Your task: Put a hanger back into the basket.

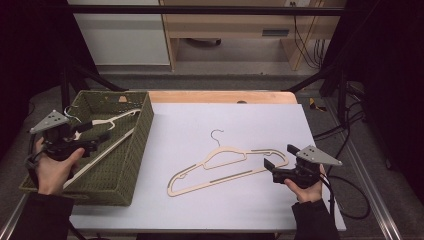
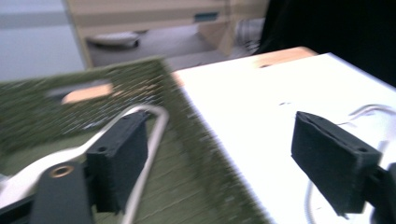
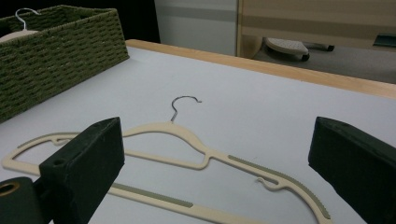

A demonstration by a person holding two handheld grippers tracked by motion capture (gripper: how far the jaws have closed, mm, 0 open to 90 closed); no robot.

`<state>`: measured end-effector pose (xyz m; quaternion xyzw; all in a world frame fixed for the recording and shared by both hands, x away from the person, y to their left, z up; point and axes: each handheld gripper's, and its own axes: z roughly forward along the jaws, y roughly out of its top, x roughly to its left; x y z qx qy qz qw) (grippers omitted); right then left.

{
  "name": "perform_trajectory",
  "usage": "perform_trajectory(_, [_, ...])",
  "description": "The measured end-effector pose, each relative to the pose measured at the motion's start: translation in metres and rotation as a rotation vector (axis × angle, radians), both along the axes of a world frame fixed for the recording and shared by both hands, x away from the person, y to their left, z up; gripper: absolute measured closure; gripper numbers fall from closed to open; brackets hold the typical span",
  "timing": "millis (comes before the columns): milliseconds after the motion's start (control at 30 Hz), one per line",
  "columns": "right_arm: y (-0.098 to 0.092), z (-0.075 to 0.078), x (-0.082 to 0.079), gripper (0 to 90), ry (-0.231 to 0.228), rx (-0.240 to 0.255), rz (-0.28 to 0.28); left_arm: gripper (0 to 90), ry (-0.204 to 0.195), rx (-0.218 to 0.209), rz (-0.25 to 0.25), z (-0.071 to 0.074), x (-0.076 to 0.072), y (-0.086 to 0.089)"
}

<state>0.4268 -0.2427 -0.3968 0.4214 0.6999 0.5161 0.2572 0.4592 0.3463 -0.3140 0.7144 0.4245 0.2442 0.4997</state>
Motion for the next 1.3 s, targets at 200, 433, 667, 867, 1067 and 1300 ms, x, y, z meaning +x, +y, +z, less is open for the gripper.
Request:
perform_trajectory(200, [0.0, 0.0, 0.001, 3.9, -0.005, 0.002, 0.002, 7.6, -0.061, -0.025, -0.066, -0.003, -0.01, -0.036])
perform_trajectory(433, [0.001, 0.001, 0.003, 3.9, -0.001, 0.014, -0.005, 6.9, -0.092, -0.037, -0.142, -0.012, -0.016, -0.075])
perform_trajectory(667, [0.009, 0.002, 0.009, 2.8, 0.003, 0.008, 0.006, 6.9, -0.075, -0.037, -0.218, -0.025, -0.02, -0.115])
perform_trajectory(867, [0.02, 0.007, 0.016, 2.5, 0.002, 0.021, 0.013, 7.0, -0.037, -0.003, -0.258, -0.044, -0.017, -0.141])
perform_trajectory(1067, [0.037, 0.008, 0.029, 2.7, 0.017, 0.013, 0.022, 6.8, 0.005, 0.016, -0.286, -0.061, -0.013, -0.156])
perform_trajectory(1300, [0.066, 0.007, 0.05, 7.1, 0.037, -0.045, 0.026, 5.6, 0.055, 0.037, -0.294, -0.081, -0.008, -0.165])
